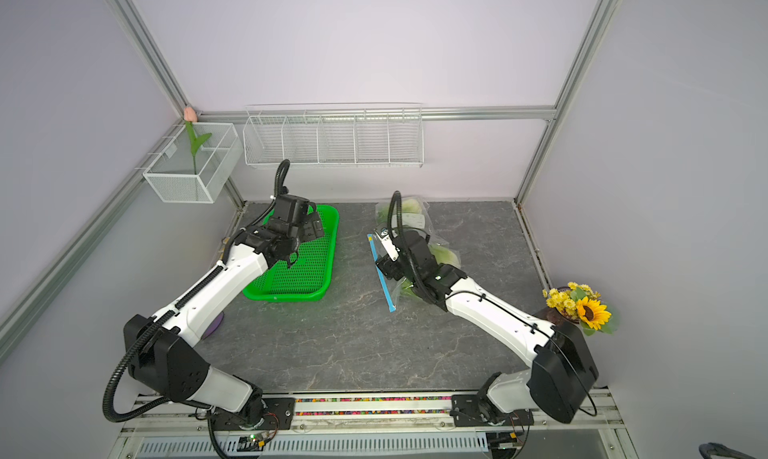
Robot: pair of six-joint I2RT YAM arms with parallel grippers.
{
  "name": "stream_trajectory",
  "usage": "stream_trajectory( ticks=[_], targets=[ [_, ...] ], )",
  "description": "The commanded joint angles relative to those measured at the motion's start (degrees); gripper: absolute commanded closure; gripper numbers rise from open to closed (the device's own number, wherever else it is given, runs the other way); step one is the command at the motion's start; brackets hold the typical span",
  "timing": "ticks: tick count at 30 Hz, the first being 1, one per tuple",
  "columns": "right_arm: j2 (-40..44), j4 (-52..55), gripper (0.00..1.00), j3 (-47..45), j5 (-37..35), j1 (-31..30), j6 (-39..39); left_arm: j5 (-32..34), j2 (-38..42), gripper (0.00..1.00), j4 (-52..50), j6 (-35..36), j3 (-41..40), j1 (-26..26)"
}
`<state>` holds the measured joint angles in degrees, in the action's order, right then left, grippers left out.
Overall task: Open the zip-top bag and take out the chinese cabbages
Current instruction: Adjust the zipper food storage bag at the center of the board.
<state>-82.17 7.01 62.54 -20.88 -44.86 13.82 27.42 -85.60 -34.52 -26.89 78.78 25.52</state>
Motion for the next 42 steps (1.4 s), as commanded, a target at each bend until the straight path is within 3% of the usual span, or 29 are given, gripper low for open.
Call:
stream_trajectory(
  ticks=[1, 8, 11, 13, 15, 18, 19, 22, 26, 31, 37, 42],
  targets=[
    [-5.33, -2.46, 0.11, 1.77, -7.44, -3.07, 7.58, -0.50, 4.30, 0.01, 1.79, -4.71, -4.03, -2.93],
    [-19.17, -5.45, 0.09, 8.64, -18.00, -4.98, 15.75, -2.39, 7.73, 0.01, 3.53, -6.13, -7.70, -7.08],
    [-21.57, -5.73, 0.01, 10.29, -20.33, -4.77, 17.06, -2.23, 8.15, 0.01, 3.41, -5.73, -8.24, -7.18],
    [-20.33, -5.51, 0.20, 10.02, -19.57, -4.14, 15.45, -2.06, 8.86, 0.01, 3.99, -5.48, -9.05, -7.22],
    [-17.21, -6.29, 0.49, 8.37, -16.97, -2.93, 12.03, -2.10, 9.74, 0.01, 5.22, -4.52, -9.99, -7.19],
    [-12.72, -5.15, 0.74, 6.90, -12.52, -0.56, 7.26, -2.32, 10.89, 0.01, 6.67, -3.21, -11.37, -7.16],
    [-11.65, -4.65, 0.78, 6.65, -10.79, -0.08, 6.83, -2.90, 11.34, 0.01, 7.30, -2.74, -11.89, -7.23],
    [-6.74, -3.41, 0.92, 5.43, -2.90, 3.12, 3.94, -5.96, 13.48, 0.01, 11.21, -0.35, -14.16, -7.16],
    [-2.60, 1.02, 0.93, 7.40, 16.44, 10.95, -2.18, -12.46, 16.25, 0.01, 17.68, 5.80, -16.52, -6.98],
    [-1.69, 8.83, 0.93, 15.16, 40.10, 16.86, -1.35, -19.88, 18.64, 0.01, 22.58, 12.79, -17.51, -7.03],
    [-0.56, 12.12, 0.93, 19.20, 54.69, 17.71, -2.74, -25.05, 20.94, 0.01, 24.24, 19.62, -17.47, -6.98],
    [0.59, 11.49, 0.93, 19.33, 64.96, 17.72, -5.38, -34.69, 22.44, 0.01, 23.98, 25.95, -16.76, -7.01]
  ],
)
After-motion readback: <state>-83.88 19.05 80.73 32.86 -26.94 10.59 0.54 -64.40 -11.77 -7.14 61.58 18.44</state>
